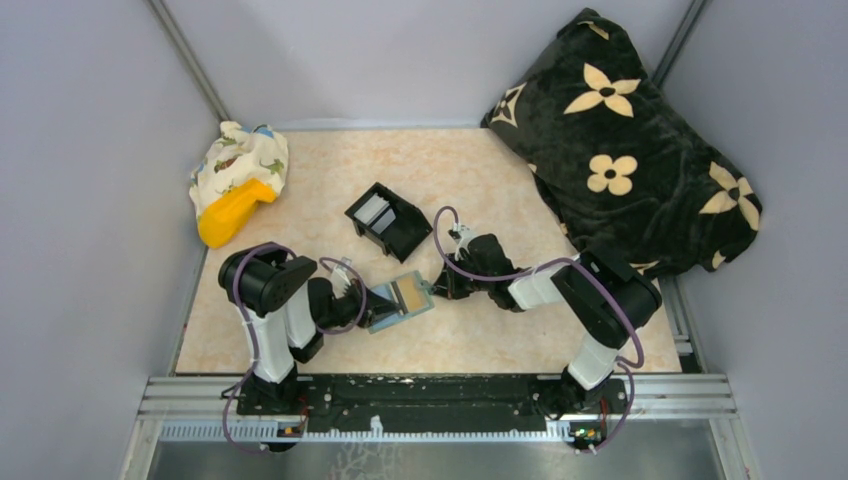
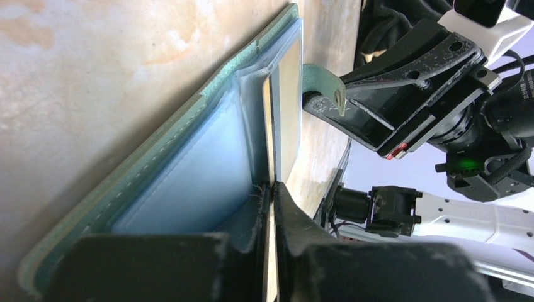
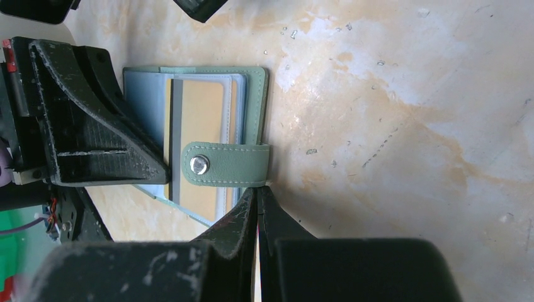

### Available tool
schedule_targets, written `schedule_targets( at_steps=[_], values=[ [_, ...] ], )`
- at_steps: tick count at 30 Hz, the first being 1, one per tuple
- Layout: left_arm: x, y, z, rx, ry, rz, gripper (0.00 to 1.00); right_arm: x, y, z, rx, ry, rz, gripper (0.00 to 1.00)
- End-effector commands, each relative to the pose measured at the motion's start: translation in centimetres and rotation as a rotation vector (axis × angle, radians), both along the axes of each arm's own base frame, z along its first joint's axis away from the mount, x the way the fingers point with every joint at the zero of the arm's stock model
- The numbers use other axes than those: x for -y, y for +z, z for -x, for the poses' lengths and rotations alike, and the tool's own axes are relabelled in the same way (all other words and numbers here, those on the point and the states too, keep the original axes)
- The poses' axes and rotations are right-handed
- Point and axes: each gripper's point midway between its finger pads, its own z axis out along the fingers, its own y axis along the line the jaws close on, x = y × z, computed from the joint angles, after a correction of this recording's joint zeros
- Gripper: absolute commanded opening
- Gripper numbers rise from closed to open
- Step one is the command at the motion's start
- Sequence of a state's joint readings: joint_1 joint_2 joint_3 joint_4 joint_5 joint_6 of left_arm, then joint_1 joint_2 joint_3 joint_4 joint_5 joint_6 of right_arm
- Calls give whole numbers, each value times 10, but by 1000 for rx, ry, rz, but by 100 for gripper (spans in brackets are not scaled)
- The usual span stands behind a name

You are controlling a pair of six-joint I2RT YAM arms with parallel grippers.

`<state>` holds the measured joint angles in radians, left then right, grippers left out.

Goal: Take the credit cards out of the card holder

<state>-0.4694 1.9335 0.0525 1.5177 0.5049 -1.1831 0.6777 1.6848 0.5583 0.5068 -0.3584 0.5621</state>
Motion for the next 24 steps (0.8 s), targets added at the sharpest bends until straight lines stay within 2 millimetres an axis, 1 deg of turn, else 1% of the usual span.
schedule_targets(
  at_steps=[1, 2, 6, 12, 18, 21, 24],
  values=[
    [3, 50, -12, 250, 2, 99, 2, 26, -43, 14, -98, -31, 143, 0],
    [3, 49, -12, 248, 5, 97, 0, 25, -44, 14, -99, -30, 142, 0],
    [1, 49, -11, 246, 12, 92, 0, 25, -45, 15, -103, -28, 140, 0],
    [-5, 59, -7, 268, 26, 103, 0, 25, -48, 15, -108, -30, 144, 0],
    [-10, 67, 1, 255, 16, 133, 0, 25, -48, 16, -110, -28, 140, 0],
    [-16, 62, 8, 193, 23, 140, 0, 26, -47, 16, -108, -26, 147, 0],
    [-27, 50, 18, 150, 48, 103, 0, 26, -46, 15, -101, -28, 148, 0]
  ],
)
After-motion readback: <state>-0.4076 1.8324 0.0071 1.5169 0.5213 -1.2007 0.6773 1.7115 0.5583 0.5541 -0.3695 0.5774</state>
